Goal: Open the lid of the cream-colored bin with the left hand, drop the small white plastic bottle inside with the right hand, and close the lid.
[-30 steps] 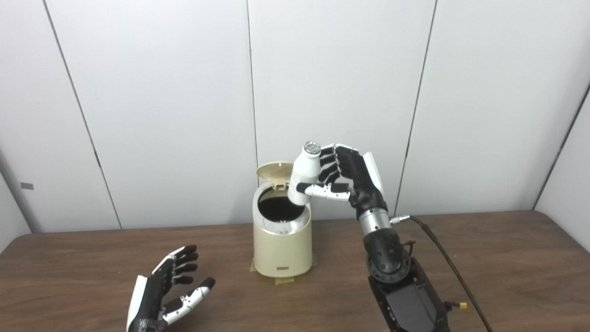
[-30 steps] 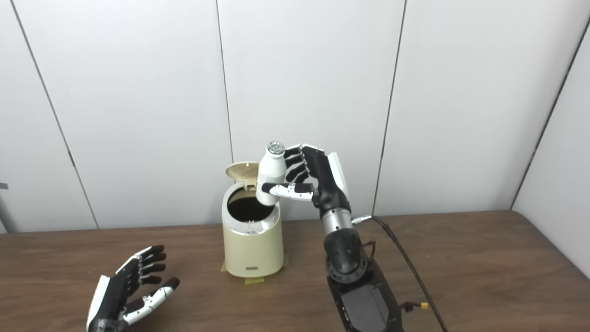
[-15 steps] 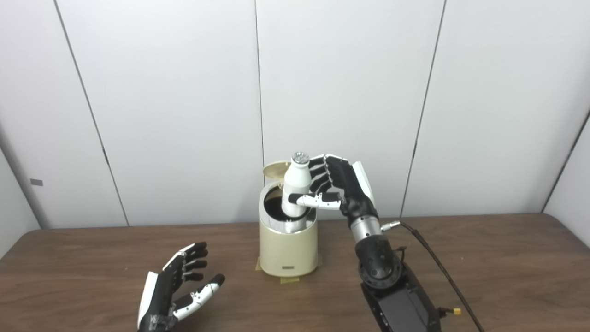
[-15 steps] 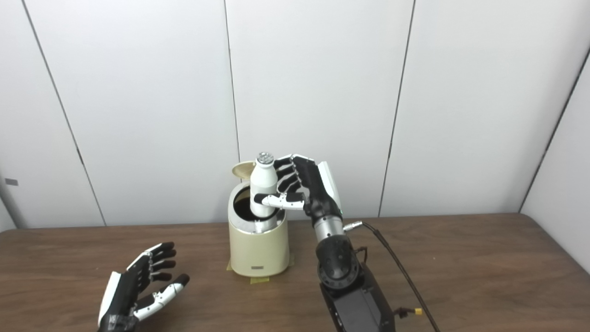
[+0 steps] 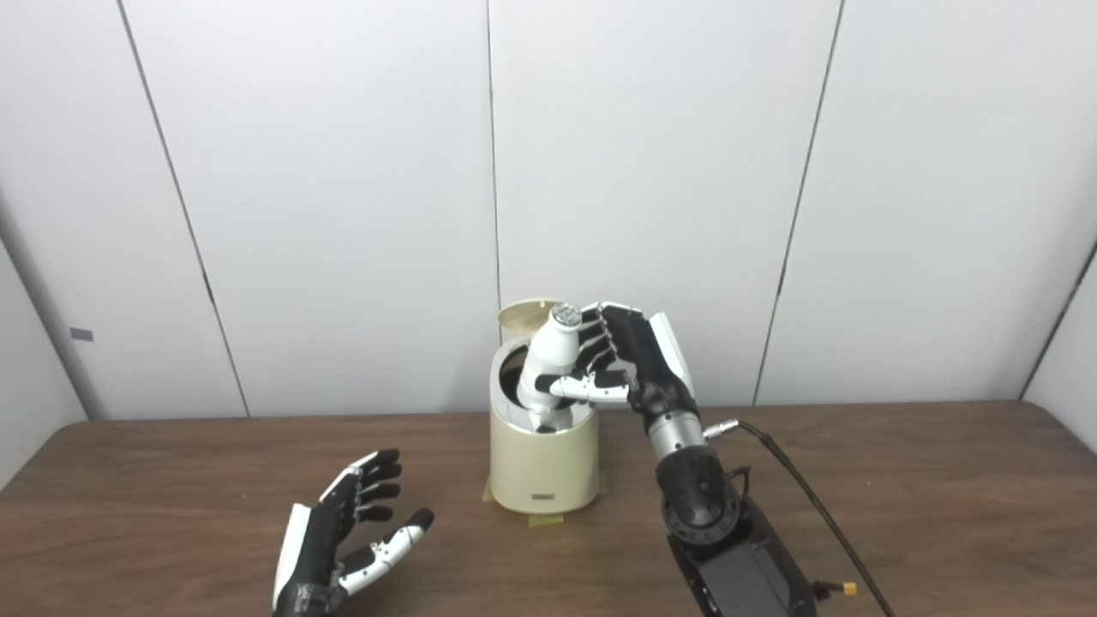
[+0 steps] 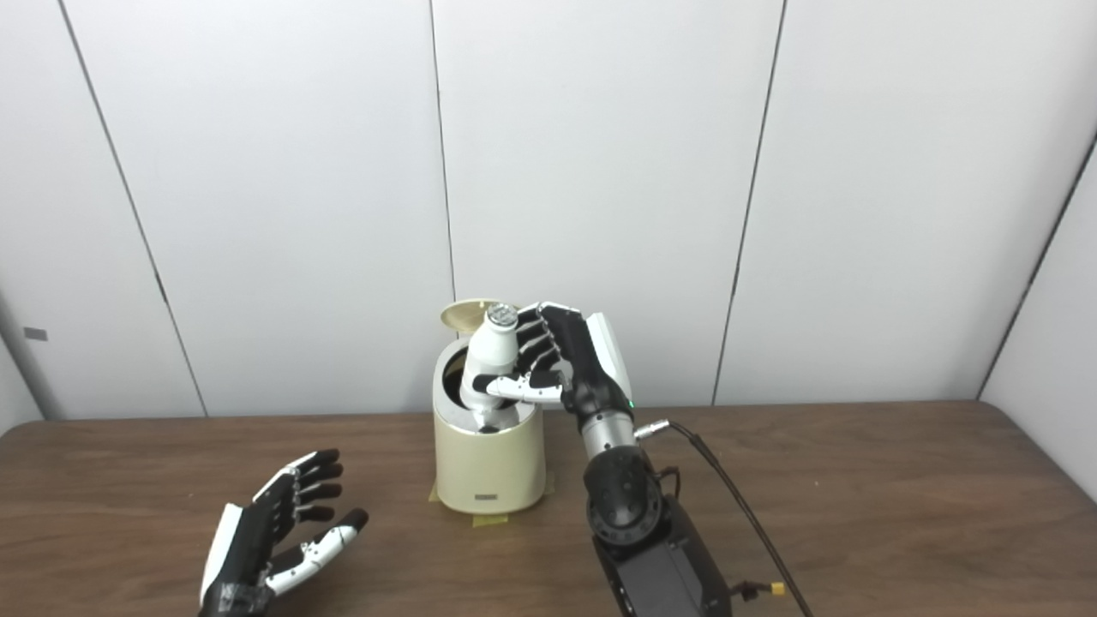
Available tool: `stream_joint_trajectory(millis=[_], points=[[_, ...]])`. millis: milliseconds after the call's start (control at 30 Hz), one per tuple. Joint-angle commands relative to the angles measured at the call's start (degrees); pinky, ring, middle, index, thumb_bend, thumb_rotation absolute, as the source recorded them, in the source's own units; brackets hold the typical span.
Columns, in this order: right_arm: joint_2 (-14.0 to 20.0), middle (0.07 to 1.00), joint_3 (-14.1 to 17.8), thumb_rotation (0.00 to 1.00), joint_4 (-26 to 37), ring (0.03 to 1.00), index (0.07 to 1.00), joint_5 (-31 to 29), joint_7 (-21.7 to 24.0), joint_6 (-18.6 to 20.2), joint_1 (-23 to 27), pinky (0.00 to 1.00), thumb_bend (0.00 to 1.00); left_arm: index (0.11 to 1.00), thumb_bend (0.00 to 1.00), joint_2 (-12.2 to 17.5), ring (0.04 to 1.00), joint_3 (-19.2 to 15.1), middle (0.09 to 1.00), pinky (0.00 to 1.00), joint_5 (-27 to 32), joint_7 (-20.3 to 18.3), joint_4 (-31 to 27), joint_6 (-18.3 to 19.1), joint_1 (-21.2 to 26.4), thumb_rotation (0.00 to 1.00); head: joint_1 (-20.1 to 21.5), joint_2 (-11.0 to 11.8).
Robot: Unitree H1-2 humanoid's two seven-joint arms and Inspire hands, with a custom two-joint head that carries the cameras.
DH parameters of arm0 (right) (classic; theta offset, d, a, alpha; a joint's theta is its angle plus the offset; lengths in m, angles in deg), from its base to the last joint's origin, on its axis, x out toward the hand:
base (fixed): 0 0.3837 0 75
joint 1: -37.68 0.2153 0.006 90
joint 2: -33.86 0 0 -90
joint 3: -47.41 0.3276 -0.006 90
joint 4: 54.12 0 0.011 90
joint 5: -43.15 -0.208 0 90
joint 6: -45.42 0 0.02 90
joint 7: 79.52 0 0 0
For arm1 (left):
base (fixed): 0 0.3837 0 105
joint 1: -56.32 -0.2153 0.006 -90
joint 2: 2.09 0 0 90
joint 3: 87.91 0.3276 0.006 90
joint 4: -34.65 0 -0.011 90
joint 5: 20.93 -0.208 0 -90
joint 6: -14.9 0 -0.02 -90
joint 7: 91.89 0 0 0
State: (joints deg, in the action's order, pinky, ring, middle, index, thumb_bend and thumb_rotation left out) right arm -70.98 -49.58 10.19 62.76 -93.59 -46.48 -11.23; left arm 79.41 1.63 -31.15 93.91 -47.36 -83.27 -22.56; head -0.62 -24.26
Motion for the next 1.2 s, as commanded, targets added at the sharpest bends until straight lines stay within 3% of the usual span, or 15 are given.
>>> stream_joint_trajectory(millis=[0, 367, 500, 567, 633, 1167], points=[[0.5, 0.464, -0.4, 0.00, 0.8, 0.409, 0.513, 0.9, -0.4, -2.9, 2.9, 0.32, 0.52, 0.828, 0.64, -0.8, 0.740, 0.6, 0.788, 0.67, -0.7, 0.3, -0.7, -0.7, -0.8, 0.20, 0.0, -0.1], [1.9, 0.456, -2.3, 0.00, 1.1, 0.387, 0.536, 2.6, 0.1, -3.5, 1.9, 0.28, 0.51, 0.831, 0.64, -0.5, 0.742, 0.7, 0.792, 0.66, -0.5, 0.0, -1.3, 0.0, -1.2, 0.20, 0.3, -0.6], [2.9, 0.488, -3.9, 0.00, 1.1, 0.391, 0.561, 3.8, 1.9, -3.5, 1.9, 0.32, 0.51, 0.832, 0.64, -0.4, 0.741, 0.7, 0.793, 0.66, -0.3, -0.2, -1.2, -0.1, -1.2, 0.20, 0.3, -0.6], [3.4, 0.601, -4.8, 0.08, 1.0, 0.479, 0.696, 4.5, 2.6, -3.3, 1.8, 0.40, 0.82, 0.829, 0.64, -0.4, 0.741, 0.7, 0.792, 0.66, -0.1, -0.2, -1.0, -0.3, -1.1, 0.20, 0.3, -0.7], [3.7, 0.670, -5.4, 0.12, 0.8, 0.509, 0.750, 5.4, 2.3, -3.5, 1.9, 0.41, 0.92, 0.827, 0.64, -0.3, 0.738, 0.7, 0.789, 0.66, -0.4, -0.1, -1.0, -0.2, -1.2, 0.19, 0.3, -0.8], [4.0, 0.717, -5.4, 0.12, 3.7, 0.540, 0.774, 6.2, 4.7, -2.0, 0.6, 0.43, 0.93, 0.826, 0.64, -0.5, 0.740, 0.7, 0.789, 0.64, -0.7, -0.6, -1.5, 0.3, -1.3, 0.20, 0.6, -1.0]])
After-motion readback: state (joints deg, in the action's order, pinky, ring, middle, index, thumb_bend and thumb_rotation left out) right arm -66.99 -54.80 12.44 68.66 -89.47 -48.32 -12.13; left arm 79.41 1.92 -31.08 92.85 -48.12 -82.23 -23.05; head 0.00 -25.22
